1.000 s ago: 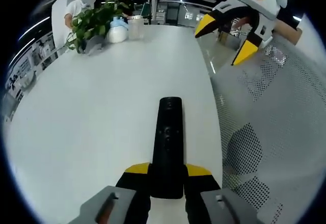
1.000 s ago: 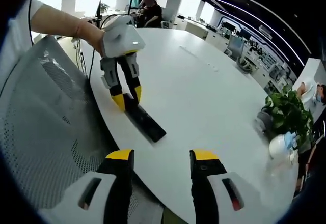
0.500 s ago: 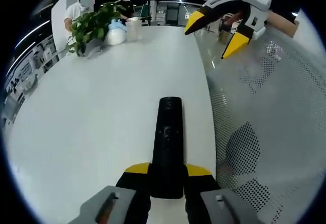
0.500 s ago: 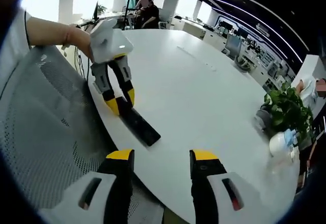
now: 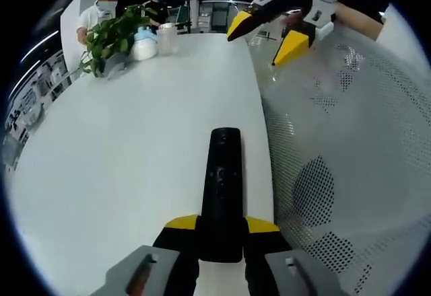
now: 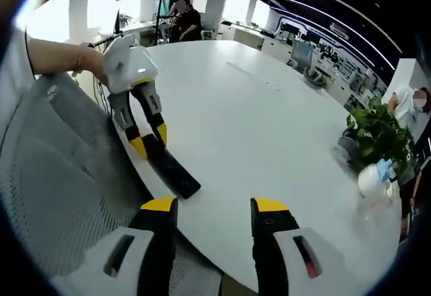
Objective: Press the specified remote control buttons in sequence, fully releasing each button before pressing the next.
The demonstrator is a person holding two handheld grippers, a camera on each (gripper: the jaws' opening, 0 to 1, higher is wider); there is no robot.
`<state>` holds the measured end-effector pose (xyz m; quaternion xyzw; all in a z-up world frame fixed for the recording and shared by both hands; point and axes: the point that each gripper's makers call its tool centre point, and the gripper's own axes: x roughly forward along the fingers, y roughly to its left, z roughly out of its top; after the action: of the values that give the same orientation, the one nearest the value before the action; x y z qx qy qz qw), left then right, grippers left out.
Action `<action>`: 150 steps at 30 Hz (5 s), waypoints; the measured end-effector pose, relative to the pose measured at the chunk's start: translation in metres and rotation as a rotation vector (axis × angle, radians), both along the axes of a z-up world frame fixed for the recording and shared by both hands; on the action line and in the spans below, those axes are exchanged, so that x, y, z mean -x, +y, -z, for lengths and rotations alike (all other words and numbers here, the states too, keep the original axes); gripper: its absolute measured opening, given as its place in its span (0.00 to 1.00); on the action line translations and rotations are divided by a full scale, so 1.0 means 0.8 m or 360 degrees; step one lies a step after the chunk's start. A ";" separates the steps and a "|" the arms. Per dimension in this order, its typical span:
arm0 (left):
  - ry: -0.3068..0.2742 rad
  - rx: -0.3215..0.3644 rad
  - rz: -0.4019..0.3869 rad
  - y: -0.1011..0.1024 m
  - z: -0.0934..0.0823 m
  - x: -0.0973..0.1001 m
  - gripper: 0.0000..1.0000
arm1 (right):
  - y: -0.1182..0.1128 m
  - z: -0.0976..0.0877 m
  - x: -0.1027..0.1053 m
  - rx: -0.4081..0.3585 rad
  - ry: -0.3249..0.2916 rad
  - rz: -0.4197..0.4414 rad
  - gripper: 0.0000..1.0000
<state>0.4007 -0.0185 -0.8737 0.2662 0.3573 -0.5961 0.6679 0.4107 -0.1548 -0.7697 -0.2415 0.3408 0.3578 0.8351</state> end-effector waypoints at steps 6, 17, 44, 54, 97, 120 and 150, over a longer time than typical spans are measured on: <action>-0.0005 -0.0007 0.0010 0.001 0.000 0.005 0.24 | 0.007 -0.002 0.003 -0.0012 0.0051 -0.0031 0.44; -0.0002 0.0009 0.0039 0.002 -0.001 0.014 0.24 | 0.041 0.006 -0.002 0.0016 0.0159 -0.0190 0.43; 0.0011 0.0012 0.0036 0.003 0.000 0.017 0.24 | 0.070 0.071 0.002 0.0047 0.0395 -0.0312 0.38; 0.0020 0.0018 0.0019 0.002 0.000 0.018 0.24 | 0.067 0.090 0.006 0.0129 0.0447 -0.0350 0.31; 0.0011 0.0006 0.0024 0.001 0.000 0.018 0.24 | 0.035 0.119 0.017 0.0472 0.0519 -0.0450 0.00; -0.0006 -0.0008 0.0055 0.000 0.001 0.019 0.24 | 0.063 0.120 0.014 0.0306 0.0512 -0.0465 0.00; -0.0006 -0.0010 0.0053 0.001 0.000 0.019 0.24 | 0.062 0.124 0.015 0.0523 0.0616 -0.0493 0.00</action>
<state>0.3858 -0.0176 -0.8737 0.2752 0.3535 -0.6055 0.6578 0.3991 -0.1050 -0.8685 -0.3498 0.5062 0.4606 0.6398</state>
